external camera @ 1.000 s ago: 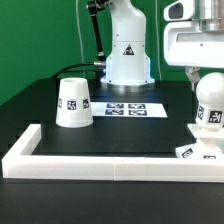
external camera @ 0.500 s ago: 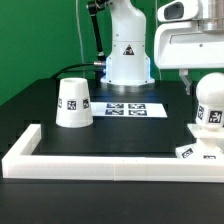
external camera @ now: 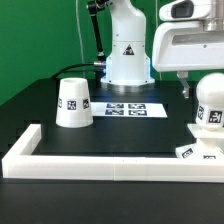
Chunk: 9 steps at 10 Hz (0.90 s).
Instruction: Assemble lamp
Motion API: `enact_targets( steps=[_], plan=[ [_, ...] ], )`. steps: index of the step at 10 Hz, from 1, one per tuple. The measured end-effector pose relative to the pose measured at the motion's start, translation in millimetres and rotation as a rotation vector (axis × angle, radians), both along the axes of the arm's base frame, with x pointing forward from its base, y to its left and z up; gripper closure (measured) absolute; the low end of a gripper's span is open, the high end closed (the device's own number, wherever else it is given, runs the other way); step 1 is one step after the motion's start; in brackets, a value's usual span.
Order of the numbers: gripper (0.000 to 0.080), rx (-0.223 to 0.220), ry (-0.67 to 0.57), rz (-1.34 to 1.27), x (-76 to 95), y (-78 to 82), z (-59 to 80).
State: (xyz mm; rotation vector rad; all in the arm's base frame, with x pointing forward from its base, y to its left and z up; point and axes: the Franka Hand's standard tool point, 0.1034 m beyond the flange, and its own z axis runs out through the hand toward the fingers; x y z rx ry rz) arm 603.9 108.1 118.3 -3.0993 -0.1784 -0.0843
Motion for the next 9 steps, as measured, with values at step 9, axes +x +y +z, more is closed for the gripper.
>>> enact_targets(
  steps=[9],
  plan=[
    [0.0101,-0.097,-0.015,0.810,1.3,4.3,0.9]
  ],
)
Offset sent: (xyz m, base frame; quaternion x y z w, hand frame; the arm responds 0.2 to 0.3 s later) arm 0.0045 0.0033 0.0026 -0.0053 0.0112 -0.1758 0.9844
